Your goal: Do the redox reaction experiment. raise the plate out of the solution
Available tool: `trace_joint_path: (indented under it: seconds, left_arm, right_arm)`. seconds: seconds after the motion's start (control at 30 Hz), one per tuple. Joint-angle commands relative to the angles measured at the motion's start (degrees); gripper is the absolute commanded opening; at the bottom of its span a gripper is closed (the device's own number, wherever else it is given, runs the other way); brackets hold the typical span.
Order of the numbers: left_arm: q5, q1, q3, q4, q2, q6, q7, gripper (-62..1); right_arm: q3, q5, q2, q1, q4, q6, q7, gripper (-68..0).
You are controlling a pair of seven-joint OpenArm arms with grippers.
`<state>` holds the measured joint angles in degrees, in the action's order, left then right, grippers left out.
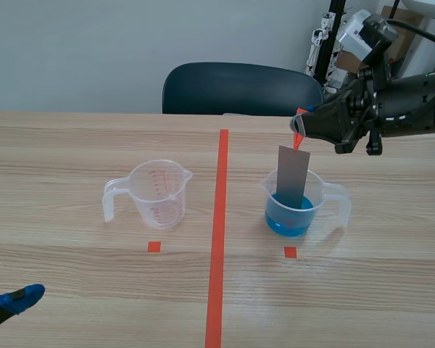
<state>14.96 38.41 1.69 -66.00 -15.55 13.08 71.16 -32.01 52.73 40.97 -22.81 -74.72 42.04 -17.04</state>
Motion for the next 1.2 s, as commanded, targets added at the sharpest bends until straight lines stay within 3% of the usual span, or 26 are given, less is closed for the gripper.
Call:
trace_joint_path:
  seconds: [0.0, 0.13, 0.67, 0.87, 0.97, 1.17]
  left_arm:
    - [-0.55, 0.61, -0.44, -1.22, 0.28, -0.09, 0.39, 1.4]
    - [-0.55, 0.59, -0.44, -1.22, 0.28, -0.11, -2.12, 1.4]
    - [-0.57, 0.59, -0.44, -1.22, 0.28, -0.09, -1.95, 1.4]
    - [-0.79, 0.59, -0.66, -1.25, 0.28, -0.11, -1.42, 1.4]
    - [-0.70, 0.59, -0.63, -1.25, 0.35, -0.07, 2.16, 1.4]
    - [-0.74, 0.61, -0.63, -1.25, 0.37, -0.52, 2.34, 1.4]
  right_arm:
    - [0.55, 0.81, 0.76, -0.68, -0.11, 0.68, 0.50, -67.1]
    - [0.55, 0.81, 0.76, -0.68, -0.11, 0.68, 0.50, -67.1]
    - [0.98, 0.85, 0.79, -0.85, -0.13, 0.68, 0.50, -67.1]
    - [2.86, 2.12, 0.81, -0.85, -0.72, 0.68, 0.48, -67.1]
    - [3.61, 2.19, 1.03, -0.85, -1.70, 0.68, 0.46, -67.1]
    - [3.85, 5.77, 3.52, -0.85, -5.90, 0.68, 0.22, -67.1]
